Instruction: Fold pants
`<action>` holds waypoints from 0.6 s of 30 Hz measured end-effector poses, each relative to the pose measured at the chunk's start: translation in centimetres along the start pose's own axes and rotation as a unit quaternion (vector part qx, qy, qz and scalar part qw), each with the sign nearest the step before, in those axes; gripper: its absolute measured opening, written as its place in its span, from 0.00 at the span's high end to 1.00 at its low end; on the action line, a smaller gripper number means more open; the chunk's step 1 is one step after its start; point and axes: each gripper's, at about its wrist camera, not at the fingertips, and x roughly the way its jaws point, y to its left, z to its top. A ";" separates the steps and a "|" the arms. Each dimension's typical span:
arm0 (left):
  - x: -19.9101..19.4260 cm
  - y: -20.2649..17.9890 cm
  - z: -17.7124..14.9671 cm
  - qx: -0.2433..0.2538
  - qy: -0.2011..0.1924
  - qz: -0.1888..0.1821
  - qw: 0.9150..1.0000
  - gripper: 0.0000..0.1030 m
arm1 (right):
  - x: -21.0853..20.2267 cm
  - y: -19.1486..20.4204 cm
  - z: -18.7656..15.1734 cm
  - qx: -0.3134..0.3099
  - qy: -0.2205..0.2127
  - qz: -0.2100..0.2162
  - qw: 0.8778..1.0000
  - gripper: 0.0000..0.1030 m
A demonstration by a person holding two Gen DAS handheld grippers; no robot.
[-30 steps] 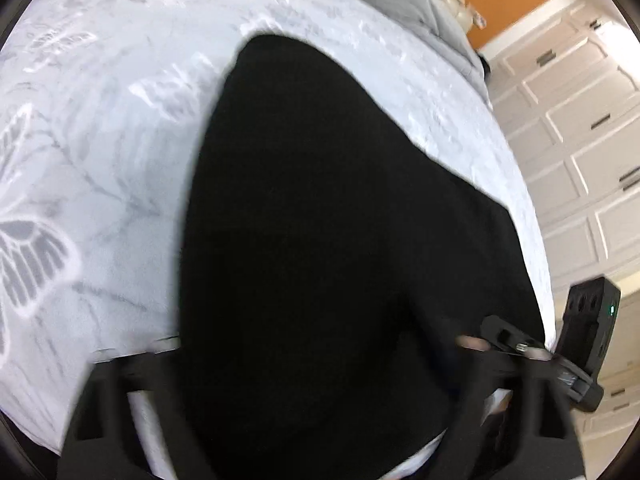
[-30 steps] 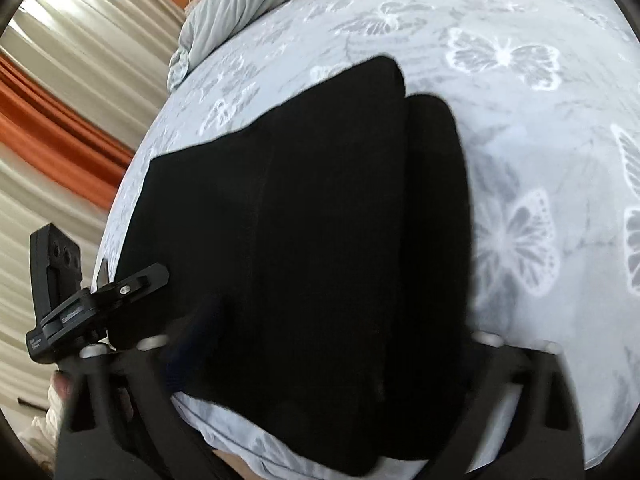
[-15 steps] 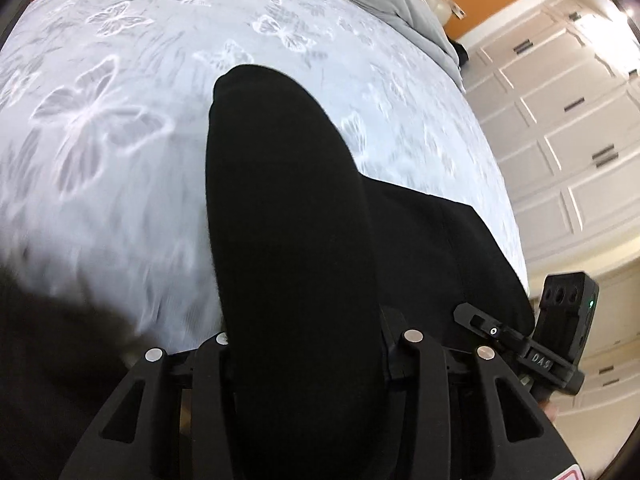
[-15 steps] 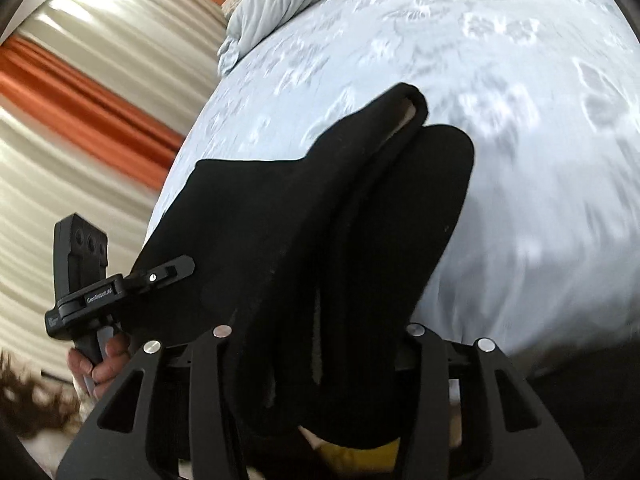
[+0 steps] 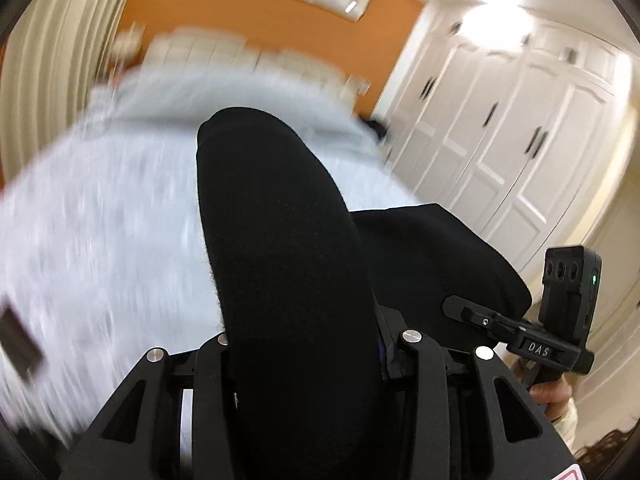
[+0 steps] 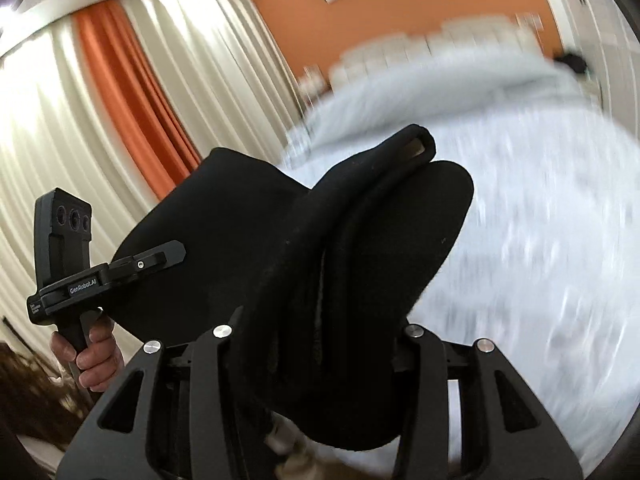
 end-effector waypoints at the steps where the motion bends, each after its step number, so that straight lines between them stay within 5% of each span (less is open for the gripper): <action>1: -0.4 -0.3 1.4 0.013 -0.017 0.000 1.000 0.65 | -0.1 0.4 1.4 -0.011 -0.015 0.001 1.000 0.60; 9: -0.8 -2.1 13.7 0.090 -0.161 0.019 0.983 0.64 | 0.0 0.0 14.0 -0.075 -0.139 0.012 0.987 0.60; 18: 9.0 2.3 22.5 0.100 -0.199 0.070 0.972 0.62 | 11.8 -9.2 22.7 -0.038 -0.153 0.036 0.987 0.59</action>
